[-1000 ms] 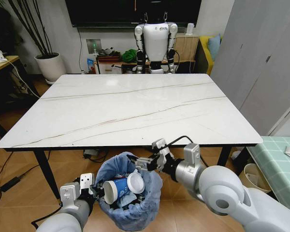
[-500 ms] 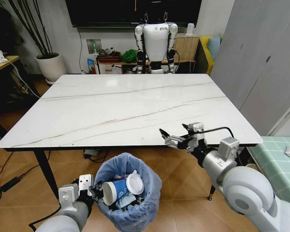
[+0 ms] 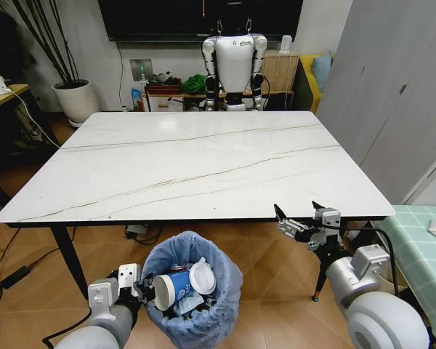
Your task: Pick up the trash bin and place the trash from the table into it.
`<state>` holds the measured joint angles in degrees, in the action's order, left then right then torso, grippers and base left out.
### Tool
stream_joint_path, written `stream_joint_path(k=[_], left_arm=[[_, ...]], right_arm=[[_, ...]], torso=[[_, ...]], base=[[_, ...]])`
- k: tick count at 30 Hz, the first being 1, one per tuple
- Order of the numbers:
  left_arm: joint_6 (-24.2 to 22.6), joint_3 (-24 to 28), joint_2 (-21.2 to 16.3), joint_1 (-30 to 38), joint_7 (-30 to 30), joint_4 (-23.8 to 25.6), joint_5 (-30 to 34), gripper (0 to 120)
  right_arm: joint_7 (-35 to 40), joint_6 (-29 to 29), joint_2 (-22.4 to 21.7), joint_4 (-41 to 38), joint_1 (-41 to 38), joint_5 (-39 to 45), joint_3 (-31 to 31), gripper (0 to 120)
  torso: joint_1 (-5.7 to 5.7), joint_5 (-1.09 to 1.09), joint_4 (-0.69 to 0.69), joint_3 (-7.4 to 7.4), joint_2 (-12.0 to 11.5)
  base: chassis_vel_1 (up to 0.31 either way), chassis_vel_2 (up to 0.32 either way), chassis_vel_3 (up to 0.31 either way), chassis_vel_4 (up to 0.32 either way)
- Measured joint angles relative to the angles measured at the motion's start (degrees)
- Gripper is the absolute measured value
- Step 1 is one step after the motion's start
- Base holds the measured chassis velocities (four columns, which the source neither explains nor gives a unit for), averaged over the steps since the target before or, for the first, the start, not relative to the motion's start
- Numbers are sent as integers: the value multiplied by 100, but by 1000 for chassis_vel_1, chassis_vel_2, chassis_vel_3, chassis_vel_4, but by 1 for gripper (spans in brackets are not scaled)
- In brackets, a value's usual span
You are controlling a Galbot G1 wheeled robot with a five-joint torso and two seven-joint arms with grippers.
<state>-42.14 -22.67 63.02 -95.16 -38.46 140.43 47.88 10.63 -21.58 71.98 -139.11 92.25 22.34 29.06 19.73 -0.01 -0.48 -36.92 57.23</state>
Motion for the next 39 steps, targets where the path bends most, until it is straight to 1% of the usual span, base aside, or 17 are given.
stream_joint_path(k=[1,3,5,6,9,13,16,18,20,23,24,27,28,31,34,37,39], left_arm=[[0,0,0,0,0,0,0,0],[0,-52,-40,-48,12,51,-10,0],[0,-105,-65,-82,83,76,-94,0],[0,-105,-65,-82,83,76,-94,0],[0,-158,-83,-108,195,112,-181,0],[0,-158,-91,-104,201,114,-189,0],[0,-140,-83,-110,202,113,-204,0],[0,-90,-76,-136,209,104,-238,0],[0,-81,-78,-136,210,103,-239,0],[0,-58,-105,-107,211,95,-252,0],[0,-58,-105,-107,211,95,-252,0],[0,-41,-75,-155,213,93,-293,0],[0,-41,-75,-155,213,93,-293,0],[0,-40,-51,-195,215,105,-322,0],[0,-73,-51,-212,222,115,-357,0],[0,-87,-51,-216,226,120,-364,0],[0,-132,-51,-229,236,142,-372,0]], right_arm=[[0,0,0,0,0,0,0,100],[-78,150,360,3,186,-431,-5,100],[-89,220,554,37,219,-641,-23,100],[-89,220,554,37,219,-641,-23,100],[-103,310,787,113,208,-906,-28,100],[-103,364,909,149,208,-1030,-24,100],[-103,393,961,156,214,-1064,-5,100],[-94,431,1012,155,256,-1075,41,100],[-92,435,1015,153,262,-1075,49,100],[-75,461,1030,136,298,-1077,72,100],[-75,461,1030,136,298,-1077,72,100],[-21,519,1052,119,414,-1103,85,100],[-21,519,1052,119,414,-1103,85,100],[-7,618,1070,131,506,-1187,95,100],[-7,640,1089,139,519,-1212,83,100],[-7,643,1098,143,520,-1217,78,100],[-12,680,1122,161,529,-1254,66,100]], torso=[[0,0,0,0,0],[0,0,0,0,0],[0,0,0,0,0],[0,0,0,0,0],[1,0,1,0,0],[1,0,0,0,-1],[-8,0,1,9,-19],[-41,1,1,46,-89],[-48,0,1,55,-105],[-97,1,0,117,-215],[-97,1,0,117,-215],[-153,0,1,187,-342],[-153,0,1,187,-342],[-211,0,0,258,-471],[-244,0,1,300,-546],[-255,0,1,313,-570],[-290,0,1,363,-656]], base=[[0,0,0,0],[0,0,0,0],[0,0,0,0],[0,0,0,0],[0,0,0,0],[0,0,0,0],[0,0,0,0],[0,0,0,0],[0,0,0,0],[0,0,0,0],[0,0,0,0],[0,0,0,0],[0,0,0,0],[0,0,0,0],[0,0,0,0],[0,0,0,0],[0,0,0,0]])
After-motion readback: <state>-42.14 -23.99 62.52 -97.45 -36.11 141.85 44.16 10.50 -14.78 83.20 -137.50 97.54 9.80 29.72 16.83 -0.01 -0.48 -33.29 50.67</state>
